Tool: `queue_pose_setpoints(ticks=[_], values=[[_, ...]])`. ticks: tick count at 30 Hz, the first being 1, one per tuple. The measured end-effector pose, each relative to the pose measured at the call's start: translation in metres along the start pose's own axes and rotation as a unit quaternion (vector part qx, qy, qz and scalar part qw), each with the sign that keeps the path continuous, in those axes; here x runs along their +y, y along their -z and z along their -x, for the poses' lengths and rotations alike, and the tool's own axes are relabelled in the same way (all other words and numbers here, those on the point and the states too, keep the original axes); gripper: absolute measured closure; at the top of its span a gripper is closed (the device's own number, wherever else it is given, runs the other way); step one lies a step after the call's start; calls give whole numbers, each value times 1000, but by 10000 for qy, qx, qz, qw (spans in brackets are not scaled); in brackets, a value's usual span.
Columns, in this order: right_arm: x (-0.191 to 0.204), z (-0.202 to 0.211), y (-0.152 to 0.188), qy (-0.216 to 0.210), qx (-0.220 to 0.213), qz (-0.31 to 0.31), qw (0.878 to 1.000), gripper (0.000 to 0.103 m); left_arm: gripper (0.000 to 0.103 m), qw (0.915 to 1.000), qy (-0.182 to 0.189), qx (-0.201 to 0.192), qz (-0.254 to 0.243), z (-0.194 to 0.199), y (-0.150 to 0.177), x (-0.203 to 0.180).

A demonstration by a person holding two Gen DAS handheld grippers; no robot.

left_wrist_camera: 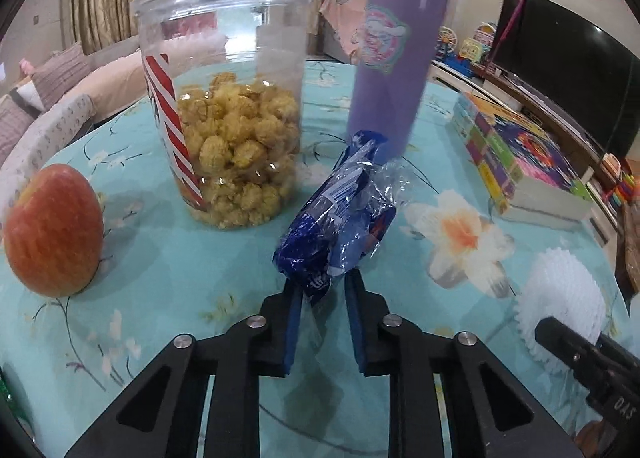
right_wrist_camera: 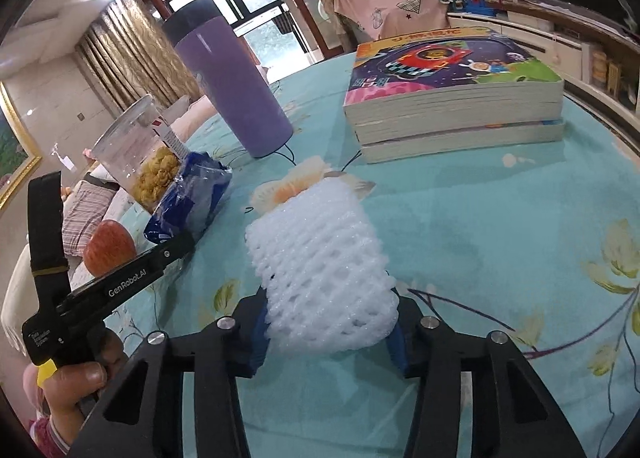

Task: Collect trash
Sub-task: 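Grasp the white foam net with the right gripper while the left grasps the blue wrapper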

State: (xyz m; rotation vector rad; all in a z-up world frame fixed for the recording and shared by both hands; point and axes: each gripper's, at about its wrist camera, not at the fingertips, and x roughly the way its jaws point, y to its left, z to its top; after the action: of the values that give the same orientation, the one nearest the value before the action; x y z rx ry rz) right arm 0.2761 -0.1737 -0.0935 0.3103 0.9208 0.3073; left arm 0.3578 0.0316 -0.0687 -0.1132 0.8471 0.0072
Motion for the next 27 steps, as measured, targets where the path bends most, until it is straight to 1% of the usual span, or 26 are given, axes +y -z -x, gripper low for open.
queue_pose_setpoints(ticks=[3, 8, 13, 18, 22, 27], values=[[-4, 8, 4, -27, -20, -17, 10000, 56, 85, 10000, 25, 15, -73, 11, 13, -8], [-16, 26, 12, -20, -46, -85, 10000, 56, 87, 9997, 187, 71, -138, 33, 39, -26], [-30, 54, 23, 52, -129, -97, 9999, 56, 88, 9991, 393, 63, -151, 65, 62, -39], [-44, 85, 34, 136, -263, -152, 9994, 56, 88, 9977, 596, 4, -337, 94, 77, -61], [-54, 103, 43, 189, -318, -203, 9991, 56, 88, 9963, 664, -45, -540, 114, 90, -77], [-63, 122, 55, 258, -392, -228, 9986, 56, 88, 9948, 668, -53, -761, 126, 102, -95]])
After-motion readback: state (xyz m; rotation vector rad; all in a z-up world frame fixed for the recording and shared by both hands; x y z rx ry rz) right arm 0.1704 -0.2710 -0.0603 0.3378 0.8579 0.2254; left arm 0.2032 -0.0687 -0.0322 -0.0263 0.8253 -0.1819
